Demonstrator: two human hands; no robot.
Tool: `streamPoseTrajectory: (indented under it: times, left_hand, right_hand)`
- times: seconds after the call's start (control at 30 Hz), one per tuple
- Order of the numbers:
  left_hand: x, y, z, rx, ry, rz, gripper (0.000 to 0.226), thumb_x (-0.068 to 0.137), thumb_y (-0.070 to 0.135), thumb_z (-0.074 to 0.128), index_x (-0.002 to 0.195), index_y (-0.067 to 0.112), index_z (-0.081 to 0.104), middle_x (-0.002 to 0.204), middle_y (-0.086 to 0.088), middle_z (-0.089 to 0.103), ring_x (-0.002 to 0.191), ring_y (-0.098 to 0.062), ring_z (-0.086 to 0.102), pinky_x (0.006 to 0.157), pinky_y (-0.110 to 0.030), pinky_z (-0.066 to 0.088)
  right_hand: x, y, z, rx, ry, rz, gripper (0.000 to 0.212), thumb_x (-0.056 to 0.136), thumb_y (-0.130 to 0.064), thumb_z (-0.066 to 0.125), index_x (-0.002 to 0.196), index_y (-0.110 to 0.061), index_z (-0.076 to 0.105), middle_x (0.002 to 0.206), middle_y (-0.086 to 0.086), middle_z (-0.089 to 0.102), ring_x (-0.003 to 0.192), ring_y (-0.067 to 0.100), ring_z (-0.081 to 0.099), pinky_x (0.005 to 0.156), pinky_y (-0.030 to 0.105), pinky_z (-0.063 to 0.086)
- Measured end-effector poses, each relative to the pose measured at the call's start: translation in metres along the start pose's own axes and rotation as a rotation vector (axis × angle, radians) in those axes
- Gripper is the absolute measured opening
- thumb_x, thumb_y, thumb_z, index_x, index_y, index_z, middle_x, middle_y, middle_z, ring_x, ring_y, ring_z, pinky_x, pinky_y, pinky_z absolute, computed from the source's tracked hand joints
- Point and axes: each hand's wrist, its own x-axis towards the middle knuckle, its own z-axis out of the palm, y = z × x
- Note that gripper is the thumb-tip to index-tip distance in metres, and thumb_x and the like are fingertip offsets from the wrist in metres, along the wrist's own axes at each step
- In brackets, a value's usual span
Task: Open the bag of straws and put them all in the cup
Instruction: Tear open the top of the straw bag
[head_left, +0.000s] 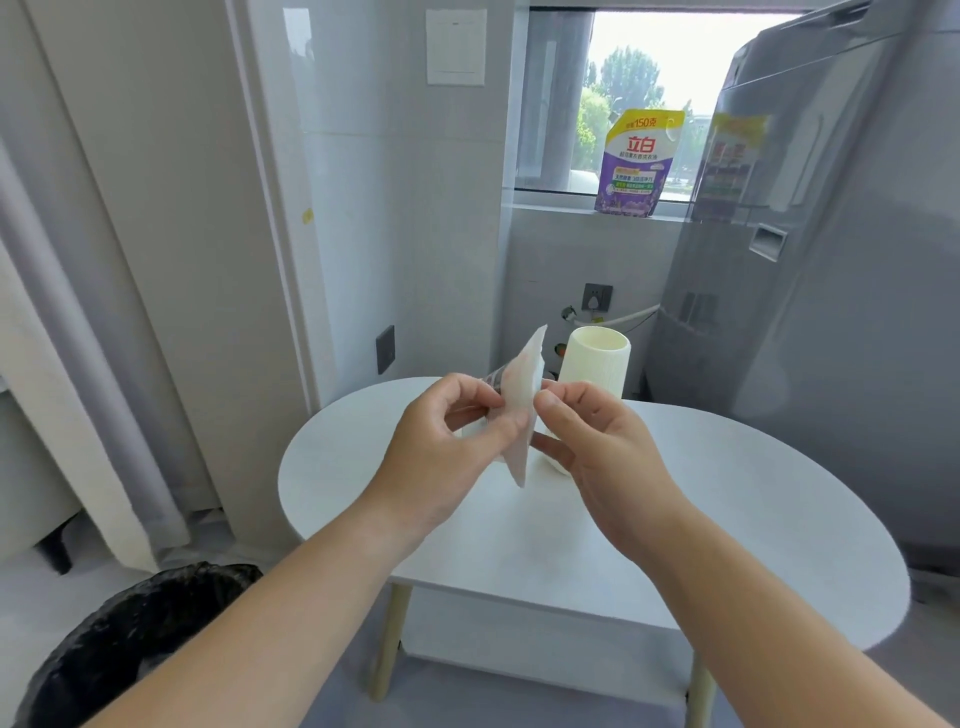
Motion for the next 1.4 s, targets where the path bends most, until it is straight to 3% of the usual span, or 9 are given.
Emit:
streamPoseTrajectory:
  times: [0.17,0.3,0.53,0.7,0.97,1.13,1.27,1.4]
  left_hand:
    - [-0.0025,-0.0011,-0.0033,0.045,-0.029,0.01,0.033,0.079,0.033,0.086,0.094,0.012,0.067,0.105,0.003,0.076,0.109,-0.008,0.069,0.097,-0.029,0.052]
    - [-0.0029,-0.0014,-0.0046,0.027,-0.02,0.007,0.03,0.08,0.032,0.086,0.094,0.011,0.069,0.103,0.003,0.077,0.107,-0.009,0.07,0.099,-0.032,0.053]
    - [-0.0037,-0.004,-0.0039,0.025,-0.022,0.001,0.027,0.082,0.033,0.083,0.093,0.012,0.072,0.103,0.005,0.078,0.107,-0.01,0.07,0.101,-0.037,0.053]
    - [-0.0039,-0.0055,-0.0012,0.07,0.003,0.019,0.019,0.086,0.027,0.08,0.092,0.012,0.07,0.1,0.006,0.078,0.104,-0.009,0.07,0.094,-0.03,0.055]
    - [-0.0031,-0.0092,-0.003,0.049,0.019,0.017,0.024,0.083,0.033,0.081,0.092,0.014,0.07,0.1,0.006,0.078,0.102,-0.011,0.071,0.093,-0.032,0.056]
    - [-0.0033,-0.0086,-0.0034,0.039,0.025,0.019,0.029,0.078,0.04,0.079,0.092,0.015,0.07,0.1,0.006,0.078,0.101,-0.012,0.072,0.091,-0.031,0.056]
    - [-0.0037,-0.0079,-0.0025,0.052,0.034,0.026,0.018,0.087,0.029,0.079,0.092,0.014,0.07,0.098,0.006,0.078,0.098,-0.01,0.072,0.089,-0.029,0.056]
    - [-0.0046,-0.0073,-0.003,0.06,0.013,0.05,0.021,0.084,0.026,0.082,0.093,0.011,0.07,0.098,0.002,0.078,0.099,-0.013,0.074,0.087,-0.028,0.058]
  right_hand:
    - [0.0001,0.0014,0.0001,0.039,-0.002,0.023,0.033,0.091,-0.021,0.069,0.103,0.009,0.066,0.118,0.017,0.072,0.108,0.03,0.071,0.104,0.046,0.051]
    - [0.0001,0.0012,0.0029,0.034,-0.007,0.028,0.029,0.085,-0.025,0.077,0.096,0.001,0.071,0.117,0.017,0.072,0.109,0.032,0.07,0.105,0.048,0.05]
    - [-0.0011,0.0008,0.0022,0.061,-0.008,0.061,0.013,0.091,-0.015,0.069,0.093,-0.003,0.071,0.113,0.018,0.074,0.105,0.03,0.072,0.102,0.044,0.052]
    - [-0.0011,0.001,0.0016,0.092,-0.021,0.074,0.022,0.08,-0.022,0.074,0.092,-0.003,0.071,0.11,0.017,0.074,0.101,0.027,0.073,0.1,0.041,0.053]
    - [0.0007,0.0035,0.001,0.096,-0.049,0.058,0.025,0.078,-0.021,0.073,0.091,0.0,0.071,0.109,0.012,0.076,0.1,0.025,0.073,0.1,0.04,0.053]
    - [0.0007,0.0042,0.0015,0.11,-0.05,0.059,0.026,0.079,-0.019,0.073,0.092,0.003,0.071,0.113,0.012,0.075,0.1,0.024,0.073,0.102,0.042,0.052]
    - [-0.0001,0.0033,0.0019,0.075,-0.047,0.062,0.018,0.087,-0.014,0.07,0.092,0.003,0.072,0.11,0.011,0.076,0.101,0.024,0.073,0.103,0.043,0.052]
    - [-0.0011,0.0021,0.0026,0.014,-0.08,0.052,0.017,0.096,-0.009,0.063,0.089,0.002,0.074,0.109,0.011,0.076,0.102,0.023,0.072,0.104,0.041,0.051]
